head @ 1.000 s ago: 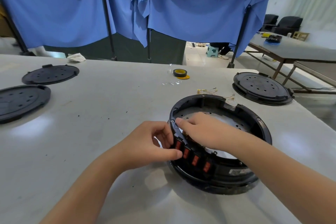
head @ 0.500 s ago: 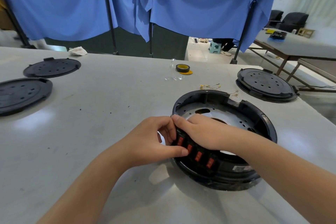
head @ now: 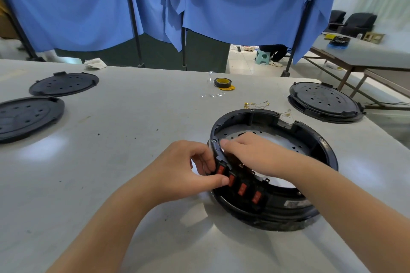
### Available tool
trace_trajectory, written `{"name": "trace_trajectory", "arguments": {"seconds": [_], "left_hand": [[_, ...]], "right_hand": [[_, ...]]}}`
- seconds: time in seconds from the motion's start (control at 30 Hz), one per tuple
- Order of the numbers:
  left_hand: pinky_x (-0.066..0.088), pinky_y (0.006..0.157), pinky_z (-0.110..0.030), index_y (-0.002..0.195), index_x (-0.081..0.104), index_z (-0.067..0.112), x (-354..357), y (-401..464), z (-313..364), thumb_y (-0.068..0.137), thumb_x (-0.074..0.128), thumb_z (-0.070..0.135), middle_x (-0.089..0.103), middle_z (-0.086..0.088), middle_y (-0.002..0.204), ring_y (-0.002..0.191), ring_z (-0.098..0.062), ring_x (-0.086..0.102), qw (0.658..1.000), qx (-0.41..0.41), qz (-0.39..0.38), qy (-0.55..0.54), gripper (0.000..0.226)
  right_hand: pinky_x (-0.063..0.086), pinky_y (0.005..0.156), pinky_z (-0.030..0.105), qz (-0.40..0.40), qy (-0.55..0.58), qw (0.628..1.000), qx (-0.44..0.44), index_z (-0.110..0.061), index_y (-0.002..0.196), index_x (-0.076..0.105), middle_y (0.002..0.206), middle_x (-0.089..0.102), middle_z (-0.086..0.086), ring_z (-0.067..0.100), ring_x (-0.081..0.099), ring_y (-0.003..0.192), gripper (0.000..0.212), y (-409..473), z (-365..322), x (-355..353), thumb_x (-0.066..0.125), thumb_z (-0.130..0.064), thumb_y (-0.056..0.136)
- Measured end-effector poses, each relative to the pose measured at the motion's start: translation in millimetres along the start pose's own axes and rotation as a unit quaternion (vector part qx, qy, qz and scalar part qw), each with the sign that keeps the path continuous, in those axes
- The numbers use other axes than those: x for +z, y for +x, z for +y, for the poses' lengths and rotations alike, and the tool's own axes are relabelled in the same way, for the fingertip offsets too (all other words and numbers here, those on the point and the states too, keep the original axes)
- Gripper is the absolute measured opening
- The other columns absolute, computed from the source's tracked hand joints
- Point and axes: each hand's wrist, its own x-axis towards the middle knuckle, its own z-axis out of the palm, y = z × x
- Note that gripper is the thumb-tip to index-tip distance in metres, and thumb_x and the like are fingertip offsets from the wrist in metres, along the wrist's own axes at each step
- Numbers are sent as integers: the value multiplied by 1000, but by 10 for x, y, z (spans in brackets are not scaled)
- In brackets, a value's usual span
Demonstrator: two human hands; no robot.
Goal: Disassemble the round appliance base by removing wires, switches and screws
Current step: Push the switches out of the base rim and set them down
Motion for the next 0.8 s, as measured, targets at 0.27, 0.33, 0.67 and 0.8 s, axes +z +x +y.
{"name": "trace_trajectory", "arguments": {"seconds": [0.27,0.33,0.67,0.8], "left_hand": [[45,60,-26,61,66,27,-19,-19,59,67,77,34,67,11,63,62,-7,62,999,23,38,12,15],[45,57,-23,61,66,27,-4,-23,64,66,74,37,66,11,61,60,-8,61,999,24,41,16,14],[48,58,-24,63,61,28,47,-31,65,65,64,46,63,9,62,60,-8,62,993,50,56,90,18],[44,54,-19,63,58,27,55,-34,48,63,61,47,63,8,60,57,-8,62,991,55,55,106,20]], "right_hand": [[49,81,31,-112,100,989,13,-18,75,66,76,62,2,15,57,75,22,-92,0,-165,55,-12,93],[50,80,29,-112,125,986,18,-14,76,64,76,61,3,16,57,74,19,-94,-3,-166,57,-10,93],[51,85,32,-124,168,977,37,-1,84,66,80,65,10,17,60,76,10,-85,28,-167,59,-5,90],[50,87,32,-132,200,970,41,-4,77,65,76,65,8,18,60,77,14,-95,34,-169,59,-4,90]]}}
